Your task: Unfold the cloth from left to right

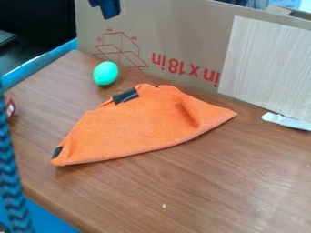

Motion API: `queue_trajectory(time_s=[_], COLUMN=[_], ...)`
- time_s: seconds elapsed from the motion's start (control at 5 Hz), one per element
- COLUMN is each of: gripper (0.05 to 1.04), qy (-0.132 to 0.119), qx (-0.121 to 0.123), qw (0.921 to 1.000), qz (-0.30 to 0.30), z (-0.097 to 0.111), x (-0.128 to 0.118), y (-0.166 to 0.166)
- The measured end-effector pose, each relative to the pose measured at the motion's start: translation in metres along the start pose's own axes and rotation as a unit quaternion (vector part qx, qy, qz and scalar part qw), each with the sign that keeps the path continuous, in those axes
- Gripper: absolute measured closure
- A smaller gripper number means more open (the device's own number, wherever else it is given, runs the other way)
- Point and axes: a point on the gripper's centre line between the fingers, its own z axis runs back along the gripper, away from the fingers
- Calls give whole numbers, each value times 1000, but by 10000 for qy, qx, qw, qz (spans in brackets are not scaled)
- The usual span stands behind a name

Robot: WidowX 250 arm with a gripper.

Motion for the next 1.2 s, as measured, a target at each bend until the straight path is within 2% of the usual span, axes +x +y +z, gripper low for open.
queue_trajectory(time_s=[0.2,0.4,0.6,0.8,1.0,1.2], gripper=[83,83,83,83,83,83], qy=[123,259,123,-115,-105,-110], qx=[-104,218,134,-9,-145,-70], qw=[9999,9993,9996,9999,9995,9993], qz=[26,-170,-207,-95,-254,-339], z=[-16,-61,-85,-101,-112,-119], x=[-4,-11,-18,-45,-54,-52], y=[2,18,21,26,18,12])
